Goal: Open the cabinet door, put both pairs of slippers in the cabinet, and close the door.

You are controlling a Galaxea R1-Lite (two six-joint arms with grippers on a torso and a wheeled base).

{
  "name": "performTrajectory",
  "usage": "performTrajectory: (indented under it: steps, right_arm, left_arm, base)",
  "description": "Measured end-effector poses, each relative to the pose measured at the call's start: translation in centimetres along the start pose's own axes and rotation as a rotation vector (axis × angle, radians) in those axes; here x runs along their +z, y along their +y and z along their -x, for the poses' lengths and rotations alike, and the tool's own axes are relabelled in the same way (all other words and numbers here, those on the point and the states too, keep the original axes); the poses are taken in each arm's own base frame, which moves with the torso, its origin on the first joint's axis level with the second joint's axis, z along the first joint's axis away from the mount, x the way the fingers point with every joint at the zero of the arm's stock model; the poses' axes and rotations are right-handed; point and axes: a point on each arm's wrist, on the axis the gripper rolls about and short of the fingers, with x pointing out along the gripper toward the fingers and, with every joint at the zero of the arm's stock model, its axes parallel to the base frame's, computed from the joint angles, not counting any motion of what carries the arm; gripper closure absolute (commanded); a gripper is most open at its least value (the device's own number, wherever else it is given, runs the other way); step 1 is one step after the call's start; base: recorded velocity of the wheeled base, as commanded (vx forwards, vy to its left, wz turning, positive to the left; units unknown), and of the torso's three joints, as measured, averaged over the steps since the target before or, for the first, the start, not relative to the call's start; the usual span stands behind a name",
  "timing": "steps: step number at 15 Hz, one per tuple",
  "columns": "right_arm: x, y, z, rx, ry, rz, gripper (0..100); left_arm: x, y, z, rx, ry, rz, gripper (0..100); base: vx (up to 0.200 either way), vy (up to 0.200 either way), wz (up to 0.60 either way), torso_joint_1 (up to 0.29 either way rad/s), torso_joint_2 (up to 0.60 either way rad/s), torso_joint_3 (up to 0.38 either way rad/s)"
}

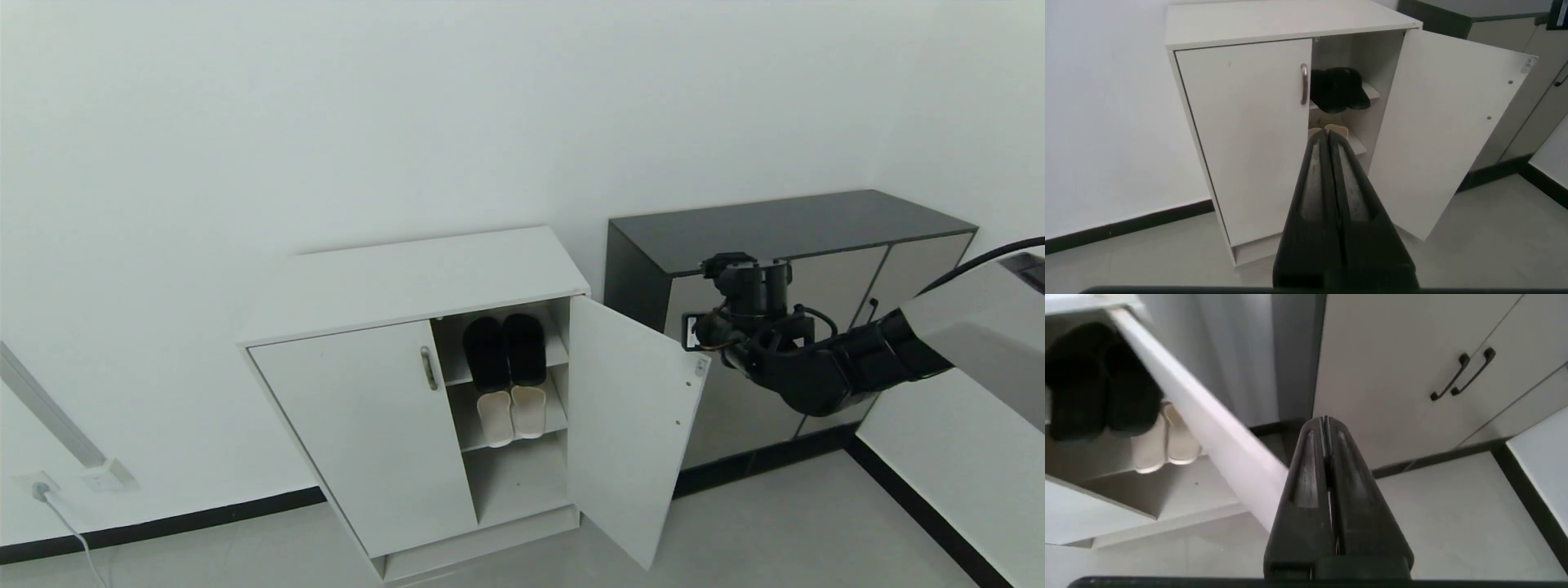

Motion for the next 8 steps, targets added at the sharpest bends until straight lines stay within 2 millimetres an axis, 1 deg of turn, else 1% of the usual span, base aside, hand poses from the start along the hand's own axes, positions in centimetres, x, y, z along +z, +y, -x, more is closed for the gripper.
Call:
performTrajectory:
  steps: [4,8]
  right_arm:
    - [-1.5,-0.2,-1.4,0.003,0.036,0.010,100]
    - [-2.3,0.0,-1.6,0.004,0.055,0.017,100]
  left_arm:
    - [0.0,0.0,0.0,0.000,0.000,0.000,100]
    - [0.0,0.0,0.0,0.000,0.000,0.000,100]
  base:
    - [0.000,0.000,0.00,0.000,0.00,0.000]
    - [0.000,0.000,0.00,0.000,0.00,0.000]
